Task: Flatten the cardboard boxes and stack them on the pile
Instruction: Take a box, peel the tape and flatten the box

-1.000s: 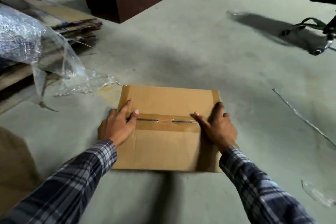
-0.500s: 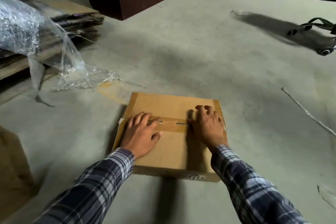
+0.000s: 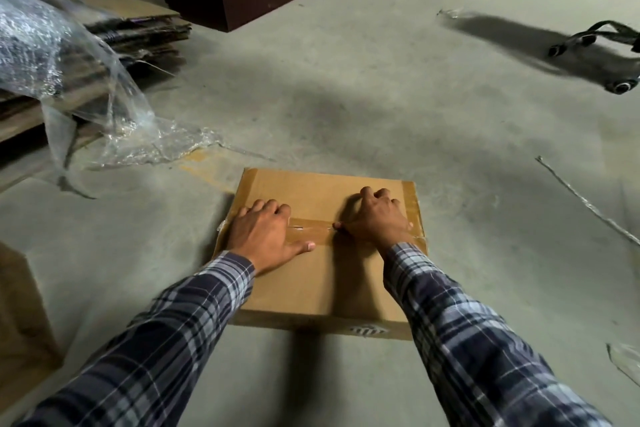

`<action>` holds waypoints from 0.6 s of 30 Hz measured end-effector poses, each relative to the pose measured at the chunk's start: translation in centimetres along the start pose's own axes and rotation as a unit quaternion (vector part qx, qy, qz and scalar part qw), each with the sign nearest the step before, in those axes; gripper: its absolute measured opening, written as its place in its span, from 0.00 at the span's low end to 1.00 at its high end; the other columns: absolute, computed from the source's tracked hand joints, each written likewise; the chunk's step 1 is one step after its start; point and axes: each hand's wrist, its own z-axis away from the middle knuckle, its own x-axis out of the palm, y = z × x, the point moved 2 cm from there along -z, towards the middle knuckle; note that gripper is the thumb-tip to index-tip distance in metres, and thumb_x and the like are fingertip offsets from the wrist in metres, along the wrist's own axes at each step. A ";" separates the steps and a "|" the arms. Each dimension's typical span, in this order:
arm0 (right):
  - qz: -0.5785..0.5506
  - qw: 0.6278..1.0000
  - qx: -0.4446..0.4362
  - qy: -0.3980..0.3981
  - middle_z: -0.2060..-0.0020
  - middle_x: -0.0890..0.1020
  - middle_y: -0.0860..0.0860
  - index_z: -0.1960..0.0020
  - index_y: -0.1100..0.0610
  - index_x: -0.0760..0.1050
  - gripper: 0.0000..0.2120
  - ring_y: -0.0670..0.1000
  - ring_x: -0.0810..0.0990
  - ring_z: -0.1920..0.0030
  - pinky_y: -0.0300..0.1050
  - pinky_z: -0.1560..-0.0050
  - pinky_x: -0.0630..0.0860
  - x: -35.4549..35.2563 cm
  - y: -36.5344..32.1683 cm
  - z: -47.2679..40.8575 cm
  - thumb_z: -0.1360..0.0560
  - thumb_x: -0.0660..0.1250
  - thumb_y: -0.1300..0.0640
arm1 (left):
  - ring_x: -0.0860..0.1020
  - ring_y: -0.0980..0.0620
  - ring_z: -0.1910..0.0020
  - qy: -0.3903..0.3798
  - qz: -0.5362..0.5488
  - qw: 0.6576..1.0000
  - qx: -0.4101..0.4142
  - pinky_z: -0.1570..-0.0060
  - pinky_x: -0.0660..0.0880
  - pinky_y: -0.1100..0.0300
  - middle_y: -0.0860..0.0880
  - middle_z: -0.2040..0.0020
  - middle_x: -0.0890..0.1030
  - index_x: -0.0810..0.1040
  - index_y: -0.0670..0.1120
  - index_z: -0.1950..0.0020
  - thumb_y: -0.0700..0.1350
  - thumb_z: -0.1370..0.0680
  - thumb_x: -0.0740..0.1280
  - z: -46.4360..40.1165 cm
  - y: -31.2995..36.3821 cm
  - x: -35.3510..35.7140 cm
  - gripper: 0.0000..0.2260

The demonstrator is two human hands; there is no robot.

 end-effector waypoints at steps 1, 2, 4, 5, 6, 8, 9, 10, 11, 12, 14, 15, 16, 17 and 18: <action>-0.003 1.000 0.004 -0.002 0.27 0.67 0.56 0.23 0.48 0.62 0.46 0.64 0.65 0.25 0.76 0.31 0.68 -0.1 -0.1 -0.1 0.33 0.77 0.32 | 0.76 0.46 0.38 -0.015 0.011 1.000 0.002 0.37 0.73 0.47 0.48 0.39 0.79 0.77 0.51 0.39 0.80 0.29 0.57 -0.1 -0.1 -0.1 0.37; -0.004 1.000 0.006 -0.004 0.27 0.66 0.56 0.23 0.48 0.62 0.47 0.64 0.64 0.25 0.76 0.31 0.68 -0.1 -0.3 -0.2 0.34 0.78 0.32 | 0.77 0.46 0.39 -0.031 0.030 0.999 0.003 0.37 0.72 0.47 0.49 0.41 0.80 0.77 0.51 0.42 0.79 0.29 0.59 -0.3 -0.2 -0.2 0.35; -0.002 1.000 0.009 -0.012 0.26 0.66 0.57 0.22 0.49 0.61 0.49 0.64 0.63 0.24 0.75 0.30 0.68 0.0 -0.6 -0.2 0.34 0.79 0.33 | 0.78 0.47 0.43 -0.055 0.077 0.996 0.000 0.38 0.72 0.48 0.50 0.46 0.80 0.76 0.52 0.50 0.78 0.28 0.62 -0.1 -0.3 -0.4 0.30; 0.000 1.000 0.009 -0.014 0.26 0.66 0.57 0.22 0.49 0.61 0.49 0.64 0.63 0.24 0.75 0.30 0.67 0.0 -0.7 -0.1 0.34 0.79 0.34 | 0.78 0.47 0.45 -0.064 0.096 0.993 0.000 0.40 0.73 0.48 0.51 0.48 0.80 0.75 0.52 0.53 0.77 0.28 0.64 0.1 -0.4 -0.4 0.28; 0.002 1.000 0.009 -0.014 0.26 0.66 0.57 0.23 0.49 0.60 0.49 0.64 0.63 0.24 0.75 0.30 0.67 0.1 -0.8 0.0 0.34 0.79 0.34 | 0.78 0.48 0.47 -0.073 0.114 0.991 -0.001 0.42 0.74 0.49 0.51 0.50 0.79 0.75 0.52 0.54 0.76 0.29 0.65 0.3 -0.6 -0.4 0.27; 0.002 1.000 0.011 -0.014 0.25 0.65 0.56 0.22 0.49 0.60 0.49 0.64 0.62 0.24 0.75 0.30 0.67 0.1 -0.9 0.3 0.34 0.79 0.34 | 0.77 0.48 0.49 -0.091 0.144 0.985 0.002 0.47 0.75 0.51 0.50 0.50 0.78 0.76 0.51 0.53 0.74 0.29 0.69 0.5 -0.8 -0.5 0.26; 0.001 1.000 0.011 -0.015 0.25 0.65 0.56 0.22 0.50 0.60 0.49 0.64 0.62 0.23 0.76 0.30 0.67 0.1 -0.9 0.4 0.34 0.79 0.34 | 0.76 0.48 0.49 -0.096 0.149 0.984 0.005 0.49 0.75 0.52 0.50 0.50 0.78 0.76 0.51 0.53 0.73 0.30 0.70 0.6 -0.8 -0.7 0.26; 0.002 1.000 0.012 -0.015 0.25 0.64 0.56 0.22 0.50 0.59 0.49 0.64 0.62 0.23 0.76 0.30 0.67 0.1 -0.9 0.5 0.33 0.78 0.34 | 0.76 0.49 0.50 -0.099 0.152 0.983 0.008 0.50 0.75 0.53 0.50 0.50 0.78 0.76 0.51 0.52 0.73 0.30 0.71 0.6 -0.8 -0.9 0.26; 0.004 1.000 0.012 -0.016 0.25 0.64 0.56 0.22 0.50 0.59 0.48 0.64 0.62 0.23 0.76 0.30 0.67 0.2 -1.0 0.6 0.33 0.78 0.34 | 0.76 0.49 0.50 -0.101 0.153 0.983 0.009 0.50 0.75 0.53 0.51 0.50 0.78 0.77 0.51 0.52 0.73 0.31 0.72 0.6 -0.8 -1.1 0.26; 0.006 1.000 0.012 -0.014 0.25 0.64 0.57 0.22 0.50 0.59 0.48 0.64 0.63 0.24 0.75 0.29 0.67 0.2 -1.0 0.5 0.32 0.78 0.35 | 0.77 0.49 0.50 -0.105 0.154 0.982 0.009 0.50 0.75 0.53 0.51 0.50 0.80 0.78 0.51 0.53 0.73 0.31 0.72 0.5 -0.8 -1.2 0.26; 0.017 1.000 0.009 -0.014 0.25 0.65 0.57 0.22 0.51 0.59 0.46 0.65 0.64 0.25 0.74 0.29 0.68 0.3 -1.2 0.8 0.31 0.77 0.36 | 0.78 0.48 0.50 -0.117 0.146 0.982 0.010 0.44 0.75 0.51 0.51 0.53 0.81 0.80 0.50 0.54 0.74 0.31 0.71 0.5 -0.7 -1.3 0.27; 0.023 1.000 0.007 -0.017 0.25 0.64 0.57 0.22 0.51 0.58 0.45 0.66 0.64 0.25 0.73 0.29 0.68 0.2 -1.3 0.9 0.29 0.76 0.36 | 0.78 0.48 0.49 -0.125 0.135 0.983 0.014 0.41 0.73 0.49 0.51 0.54 0.82 0.81 0.50 0.56 0.76 0.31 0.69 0.5 -0.6 -1.2 0.29; 0.029 0.999 0.004 -0.019 0.25 0.64 0.58 0.21 0.51 0.58 0.44 0.66 0.63 0.25 0.73 0.29 0.69 0.2 -1.3 1.1 0.28 0.75 0.37 | 0.78 0.47 0.49 -0.135 0.125 0.983 0.017 0.38 0.72 0.47 0.52 0.54 0.82 0.82 0.49 0.55 0.77 0.31 0.67 0.5 -0.4 -1.1 0.31; 0.036 0.999 0.002 -0.023 0.25 0.64 0.58 0.21 0.51 0.58 0.43 0.66 0.63 0.25 0.72 0.29 0.69 0.1 -1.4 1.2 0.27 0.74 0.38 | 0.78 0.47 0.46 -0.144 0.120 0.982 0.018 0.35 0.70 0.45 0.52 0.52 0.82 0.84 0.49 0.52 0.78 0.32 0.66 0.6 -0.2 -0.9 0.33; 0.041 0.999 -0.001 -0.024 0.25 0.64 0.58 0.21 0.52 0.58 0.43 0.66 0.63 0.25 0.72 0.29 0.69 0.0 -1.4 1.3 0.26 0.74 0.38 | 0.77 0.47 0.43 -0.152 0.123 0.981 0.015 0.33 0.69 0.44 0.52 0.48 0.81 0.85 0.49 0.47 0.79 0.31 0.65 0.8 -0.1 -0.7 0.35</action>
